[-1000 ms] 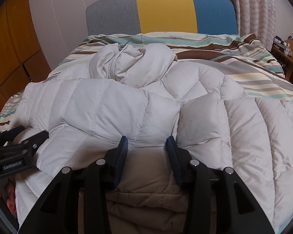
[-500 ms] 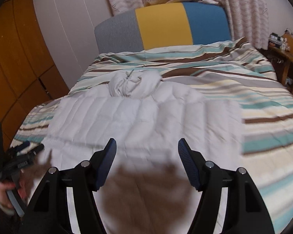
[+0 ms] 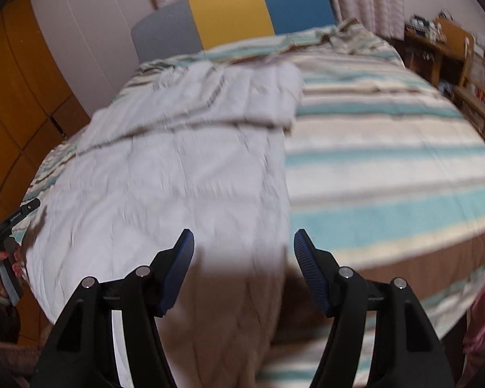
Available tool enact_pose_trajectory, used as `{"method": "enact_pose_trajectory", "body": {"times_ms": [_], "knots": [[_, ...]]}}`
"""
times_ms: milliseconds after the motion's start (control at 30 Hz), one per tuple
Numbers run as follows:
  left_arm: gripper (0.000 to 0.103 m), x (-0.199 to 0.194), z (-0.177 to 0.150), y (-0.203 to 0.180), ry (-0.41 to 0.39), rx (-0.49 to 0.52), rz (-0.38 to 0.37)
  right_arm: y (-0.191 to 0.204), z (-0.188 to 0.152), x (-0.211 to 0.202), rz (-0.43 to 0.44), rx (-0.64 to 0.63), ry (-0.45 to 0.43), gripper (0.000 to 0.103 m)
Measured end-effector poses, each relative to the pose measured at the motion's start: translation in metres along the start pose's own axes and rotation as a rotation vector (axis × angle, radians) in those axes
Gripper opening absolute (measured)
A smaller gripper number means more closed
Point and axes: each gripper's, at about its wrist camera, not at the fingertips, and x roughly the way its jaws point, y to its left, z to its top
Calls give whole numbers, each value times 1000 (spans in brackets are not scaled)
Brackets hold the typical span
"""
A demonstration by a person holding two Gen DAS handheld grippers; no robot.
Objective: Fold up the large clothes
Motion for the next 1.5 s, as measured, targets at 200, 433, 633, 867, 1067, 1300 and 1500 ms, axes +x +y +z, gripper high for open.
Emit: {"method": "enact_pose_trajectory", "body": {"times_ms": [200,433,633,867,1067,1300,1500], "knots": [[93,-5,-35,9,53,-7,-32,-3,-36,-2,11,0,83,63],[92,-19,-64,6,31,57,-46,0,-63,0,34,-23,166,63],[88,-20,-79,9,81,22,-80,-7,-73,12,100,32,218,44],[27,-38,-70,-11,83,27,-154,-2,-58,5,224,44,176,15],[15,-54,-32,-13,30,-47,-275,-2,-25,-15,306,77,46,14],[14,-55,27,-26,-33,-61,-368,-4,21,-23,380,145,-73,14],[14,-33,77,-38,-35,-63,-396,-11,69,-14,396,192,-152,14]]}}
